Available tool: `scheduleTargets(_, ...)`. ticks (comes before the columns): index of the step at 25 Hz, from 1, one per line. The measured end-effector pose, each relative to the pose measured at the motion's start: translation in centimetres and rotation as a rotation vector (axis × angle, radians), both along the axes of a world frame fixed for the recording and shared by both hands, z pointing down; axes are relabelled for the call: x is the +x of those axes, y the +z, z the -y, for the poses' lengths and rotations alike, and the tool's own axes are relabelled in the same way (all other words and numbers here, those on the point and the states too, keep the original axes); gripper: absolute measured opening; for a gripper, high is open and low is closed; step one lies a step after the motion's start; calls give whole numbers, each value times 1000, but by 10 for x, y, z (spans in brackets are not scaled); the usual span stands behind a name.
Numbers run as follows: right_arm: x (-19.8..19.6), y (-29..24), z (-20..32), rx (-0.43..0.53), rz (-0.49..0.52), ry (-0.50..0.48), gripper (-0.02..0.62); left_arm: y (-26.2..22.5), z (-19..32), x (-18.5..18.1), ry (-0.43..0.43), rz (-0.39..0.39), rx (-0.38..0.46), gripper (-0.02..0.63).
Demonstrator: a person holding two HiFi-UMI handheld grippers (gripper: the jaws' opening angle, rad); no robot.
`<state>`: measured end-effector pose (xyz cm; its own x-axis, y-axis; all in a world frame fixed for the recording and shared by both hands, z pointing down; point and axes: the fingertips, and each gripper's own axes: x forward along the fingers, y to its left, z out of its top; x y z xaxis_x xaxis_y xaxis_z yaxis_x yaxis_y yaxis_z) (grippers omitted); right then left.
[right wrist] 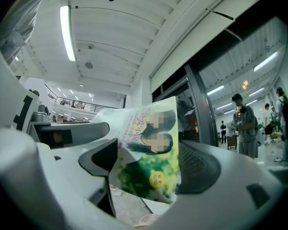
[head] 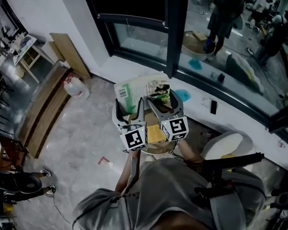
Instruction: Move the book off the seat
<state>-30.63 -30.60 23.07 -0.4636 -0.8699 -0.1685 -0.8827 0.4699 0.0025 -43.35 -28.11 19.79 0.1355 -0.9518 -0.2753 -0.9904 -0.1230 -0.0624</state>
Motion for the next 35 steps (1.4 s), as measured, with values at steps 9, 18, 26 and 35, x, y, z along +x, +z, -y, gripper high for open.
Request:
scheduleTargets(9,-4,3,0,2,31,-39,388,1,-7,-1,-27,8,-4,397)
scheduleTargets(18,-6,37,8,-81,16,-42,388,40,6,-5,-27,-8,-85,397)
scheduleTargets(26,-11,92,21,-179,-14,-21,388,99,27,-11,7,-39,-189,397)
scheduleTargets(35,-7,183,48,-306,-44,1,388,189,65,0,56,-22,-320,397)
